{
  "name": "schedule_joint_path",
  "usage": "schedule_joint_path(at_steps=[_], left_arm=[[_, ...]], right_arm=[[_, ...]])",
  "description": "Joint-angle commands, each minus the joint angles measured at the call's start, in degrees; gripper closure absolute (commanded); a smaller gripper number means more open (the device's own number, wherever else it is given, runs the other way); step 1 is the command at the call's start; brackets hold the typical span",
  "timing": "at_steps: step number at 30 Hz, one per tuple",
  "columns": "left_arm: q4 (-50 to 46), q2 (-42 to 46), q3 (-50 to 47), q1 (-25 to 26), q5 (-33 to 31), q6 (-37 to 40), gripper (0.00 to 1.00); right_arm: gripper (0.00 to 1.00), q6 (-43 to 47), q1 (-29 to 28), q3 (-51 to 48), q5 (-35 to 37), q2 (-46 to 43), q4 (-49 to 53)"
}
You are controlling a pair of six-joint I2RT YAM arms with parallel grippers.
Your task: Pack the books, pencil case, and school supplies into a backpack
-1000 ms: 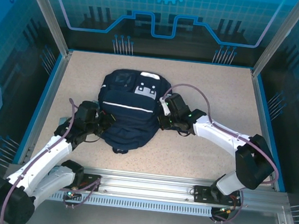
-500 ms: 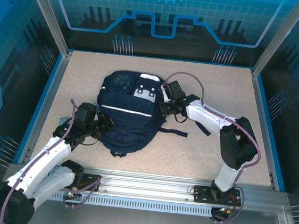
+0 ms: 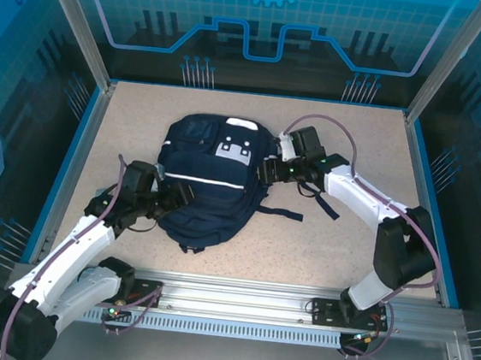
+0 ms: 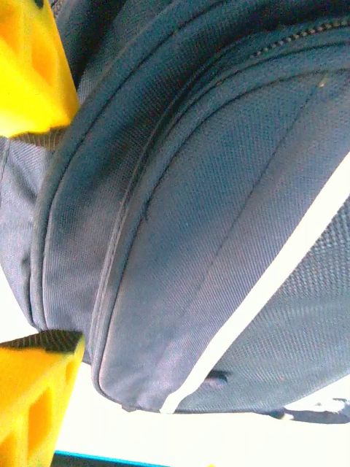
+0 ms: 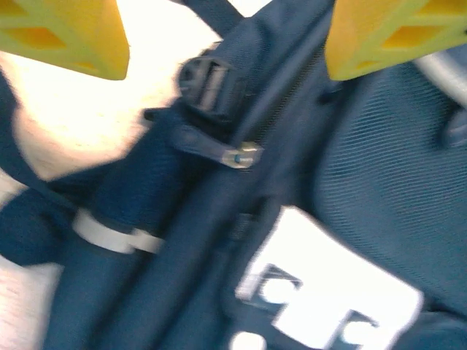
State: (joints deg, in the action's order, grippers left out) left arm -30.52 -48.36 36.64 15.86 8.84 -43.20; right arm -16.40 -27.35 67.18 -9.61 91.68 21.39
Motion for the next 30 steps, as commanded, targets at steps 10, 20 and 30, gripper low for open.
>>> schedule_joint_path(at_steps=[10, 20, 30], left_arm=[[4.3, -4.2, 9.1, -0.1, -4.7, 4.6, 0.24], [-0.4, -2.7, 10.5, -0.1, -17.9, 0.7, 0.23], [13.1, -12.3, 11.2, -0.1, -3.3, 3.1, 0.28]], right_arm=[[0.16, -1.4, -2.3, 3.5, -18.3, 7.7, -4.9], [0.22, -1.9, -6.7, 4.5, -13.3, 9.5, -4.6], [0.19, -1.3, -8.3, 6.5, -8.5, 11.7, -4.9]])
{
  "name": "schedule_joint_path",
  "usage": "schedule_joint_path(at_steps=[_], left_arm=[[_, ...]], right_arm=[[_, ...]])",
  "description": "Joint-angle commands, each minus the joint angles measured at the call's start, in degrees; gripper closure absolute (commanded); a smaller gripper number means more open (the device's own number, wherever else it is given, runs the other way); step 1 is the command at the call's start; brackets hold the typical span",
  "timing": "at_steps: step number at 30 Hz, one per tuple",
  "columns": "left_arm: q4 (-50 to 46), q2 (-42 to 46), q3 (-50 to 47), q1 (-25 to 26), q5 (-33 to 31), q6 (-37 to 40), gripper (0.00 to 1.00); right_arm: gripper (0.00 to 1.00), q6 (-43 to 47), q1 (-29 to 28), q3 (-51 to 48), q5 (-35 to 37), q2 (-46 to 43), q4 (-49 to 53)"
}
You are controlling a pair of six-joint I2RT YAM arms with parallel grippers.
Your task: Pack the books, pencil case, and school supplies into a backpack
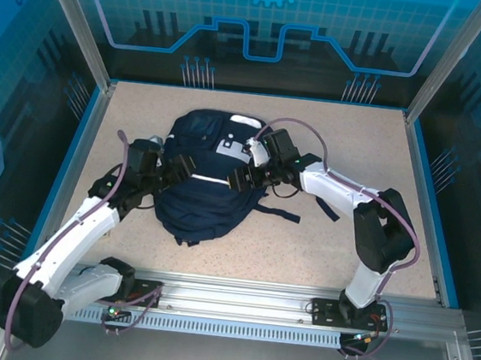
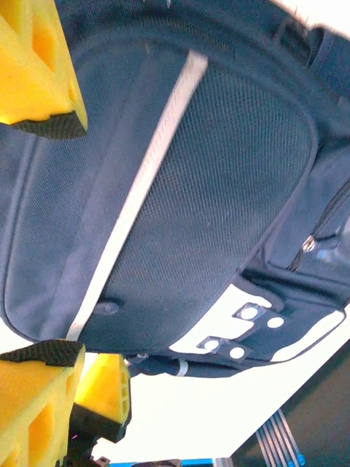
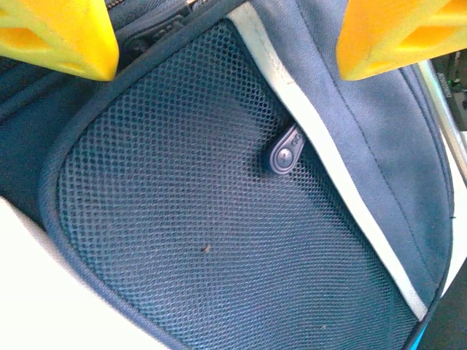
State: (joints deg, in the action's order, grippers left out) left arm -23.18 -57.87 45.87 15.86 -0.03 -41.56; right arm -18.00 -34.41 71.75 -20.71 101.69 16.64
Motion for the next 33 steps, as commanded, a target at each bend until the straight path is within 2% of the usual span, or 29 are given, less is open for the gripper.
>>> schedule_joint_path(at_steps=[1, 7, 11, 14, 18, 23, 26, 31, 33], left_arm=[[6.8, -4.4, 2.6, -0.1, 6.9, 1.7, 0.29], [9.5, -13.3, 7.1, 0.6, 10.6, 1.6, 0.36], [10.0, -18.5, 9.6, 1.6, 10.2, 2.0, 0.44], [10.5, -22.2, 11.0, 2.0, 9.9, 1.8, 0.49], [11.1, -24.9, 11.8, 2.2, 9.7, 1.6, 0.51], [11.4, -25.6, 11.7, 2.2, 9.8, 1.5, 0.51], [11.2, -25.5, 11.6, 2.2, 9.7, 1.7, 0.52], [11.1, -25.4, 12.0, 2.4, 10.2, 1.8, 0.54], [10.8, -25.6, 12.5, 2.8, 10.4, 2.3, 0.56]], right_arm=[[0.17, 0.5, -1.4, 2.2, 3.7, 2.1, 0.0], [0.17, 1.9, -2.5, 4.1, 1.3, 3.9, 3.5], [0.18, 2.0, -2.8, 0.0, -3.9, 0.8, 2.4], [0.19, 1.1, -3.1, -3.4, -5.0, -1.8, 1.3], [0.2, 0.6, -3.5, -6.6, -8.4, -3.9, 0.7], [0.21, 1.9, -4.8, -9.2, -9.2, -6.5, -0.1], [0.28, 3.3, -5.2, -9.0, -5.5, -6.3, 0.8], [0.43, 5.9, -5.8, -7.0, 6.4, -4.2, 3.8], [0.47, 6.0, -5.8, -6.9, 8.5, -3.7, 3.6]])
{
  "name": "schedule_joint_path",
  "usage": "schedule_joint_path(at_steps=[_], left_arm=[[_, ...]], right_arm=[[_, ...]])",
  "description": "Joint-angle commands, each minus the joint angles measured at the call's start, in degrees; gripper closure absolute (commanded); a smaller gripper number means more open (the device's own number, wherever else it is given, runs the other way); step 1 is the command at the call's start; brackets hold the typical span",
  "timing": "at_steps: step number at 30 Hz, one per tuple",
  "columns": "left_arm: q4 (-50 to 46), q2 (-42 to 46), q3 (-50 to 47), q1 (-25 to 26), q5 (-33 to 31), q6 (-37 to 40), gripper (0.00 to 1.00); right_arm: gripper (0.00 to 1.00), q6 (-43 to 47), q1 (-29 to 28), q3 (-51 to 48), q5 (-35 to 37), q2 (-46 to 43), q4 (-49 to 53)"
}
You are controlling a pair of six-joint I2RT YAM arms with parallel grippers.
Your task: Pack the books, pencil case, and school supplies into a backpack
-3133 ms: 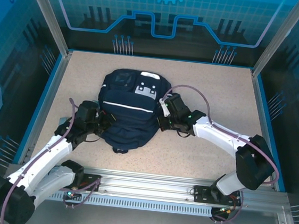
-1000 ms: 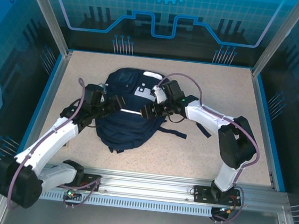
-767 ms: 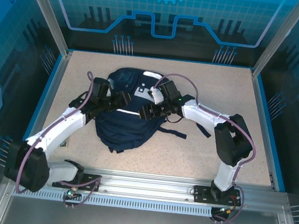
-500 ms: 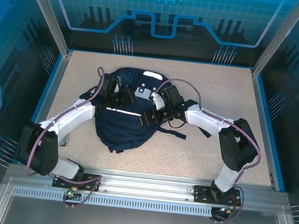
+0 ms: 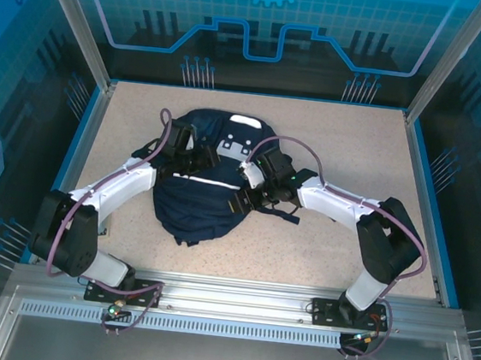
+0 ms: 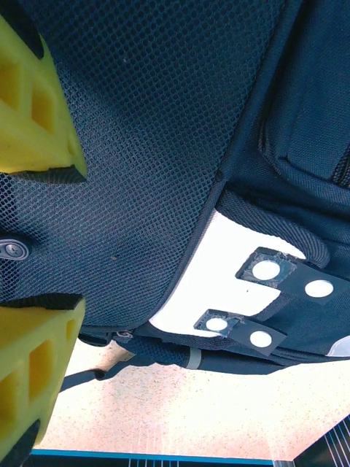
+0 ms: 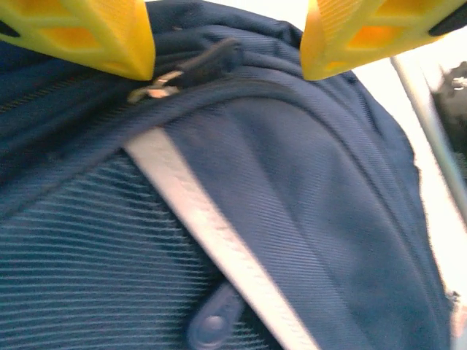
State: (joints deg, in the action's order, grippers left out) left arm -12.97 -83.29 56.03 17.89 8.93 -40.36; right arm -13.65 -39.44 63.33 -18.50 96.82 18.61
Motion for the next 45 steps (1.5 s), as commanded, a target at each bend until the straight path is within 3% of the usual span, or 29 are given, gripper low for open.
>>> schedule_joint_path(at_steps=[1, 9, 14, 21, 25, 35, 45], left_arm=[[0.4, -0.4, 2.7, 1.1, 1.4, 1.4, 0.57], [0.4, -3.8, 5.5, 3.3, 1.2, 1.8, 0.7], [0.4, -6.9, 7.4, 4.2, 0.4, 1.7, 0.76], [0.7, -8.8, 8.1, 4.2, -1.5, 0.9, 0.78], [0.4, -9.3, 8.0, 4.2, -2.2, 0.9, 0.77], [-1.3, -12.7, 8.8, 4.2, -4.0, 1.3, 0.78], [-3.8, -15.8, 9.4, 4.2, -8.1, -1.8, 0.83]], right_arm=[[0.49, 1.5, -0.9, 1.5, 6.6, 1.4, 1.6], [0.67, 0.7, -1.6, 1.1, 7.4, 1.7, 0.1], [0.73, 0.8, -1.7, 0.9, 8.1, 1.4, 0.1], [0.65, -3.4, -1.8, 1.3, 5.6, 2.1, -2.3], [0.67, -6.3, -1.9, 1.3, 6.1, 2.5, -3.5], [1.0, -1.9, -2.5, -0.3, 11.7, -0.6, -0.5], [1.0, 3.9, -7.9, -4.5, 12.7, -1.7, -1.8]])
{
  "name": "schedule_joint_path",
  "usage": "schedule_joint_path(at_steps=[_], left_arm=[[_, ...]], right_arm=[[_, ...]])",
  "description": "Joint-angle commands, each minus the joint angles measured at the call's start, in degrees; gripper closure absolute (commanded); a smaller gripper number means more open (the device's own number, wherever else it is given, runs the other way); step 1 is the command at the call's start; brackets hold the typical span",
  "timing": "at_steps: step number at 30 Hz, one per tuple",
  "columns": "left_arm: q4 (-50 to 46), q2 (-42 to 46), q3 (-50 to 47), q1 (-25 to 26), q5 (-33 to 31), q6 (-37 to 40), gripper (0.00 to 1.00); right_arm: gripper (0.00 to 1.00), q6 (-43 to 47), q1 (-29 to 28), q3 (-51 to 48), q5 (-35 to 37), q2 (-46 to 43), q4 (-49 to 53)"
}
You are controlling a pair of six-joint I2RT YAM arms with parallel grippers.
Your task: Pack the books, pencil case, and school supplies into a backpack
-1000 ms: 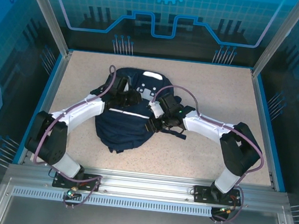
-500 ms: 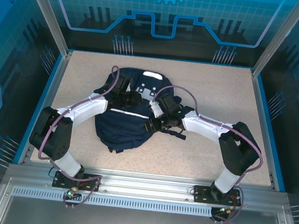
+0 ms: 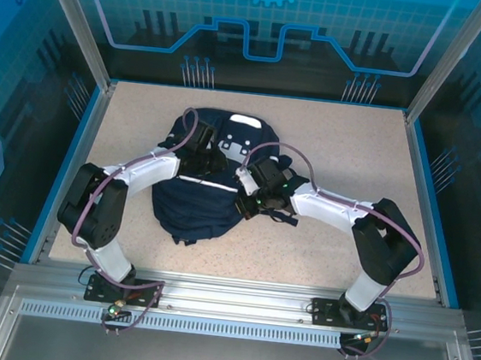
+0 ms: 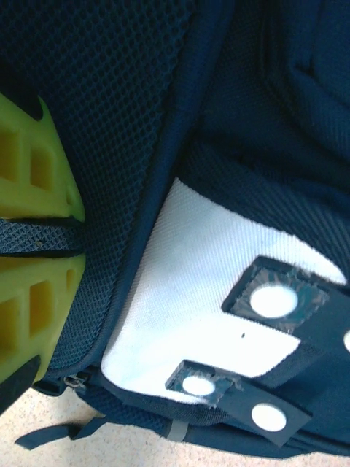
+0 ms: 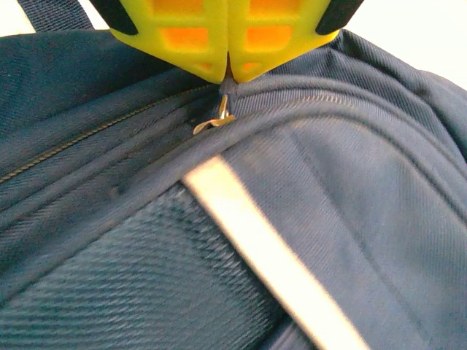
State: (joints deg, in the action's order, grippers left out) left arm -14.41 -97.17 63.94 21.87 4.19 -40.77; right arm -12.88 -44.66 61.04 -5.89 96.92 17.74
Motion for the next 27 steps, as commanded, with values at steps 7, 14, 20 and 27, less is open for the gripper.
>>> schedule_joint_path(at_steps=[7, 14, 20, 27], left_arm=[[-1.0, -3.8, 0.9, 0.3, -4.2, -3.0, 0.88], [1.1, -2.5, 0.4, 0.2, -2.4, -4.9, 0.88], [-1.6, 5.7, 0.2, 0.1, -2.4, -3.5, 0.7], [-6.8, 15.9, -2.9, 0.8, -2.7, -1.9, 0.5]], right_arm=[[1.0, 3.5, -4.6, -4.8, -1.4, -3.7, -3.1], [0.96, -0.5, -5.5, -4.3, -8.5, -4.2, -7.9], [0.77, -7.6, 1.5, -9.6, -8.7, -8.6, -11.3], [0.4, -16.2, 8.8, -15.0, -9.7, -17.0, -13.1]])
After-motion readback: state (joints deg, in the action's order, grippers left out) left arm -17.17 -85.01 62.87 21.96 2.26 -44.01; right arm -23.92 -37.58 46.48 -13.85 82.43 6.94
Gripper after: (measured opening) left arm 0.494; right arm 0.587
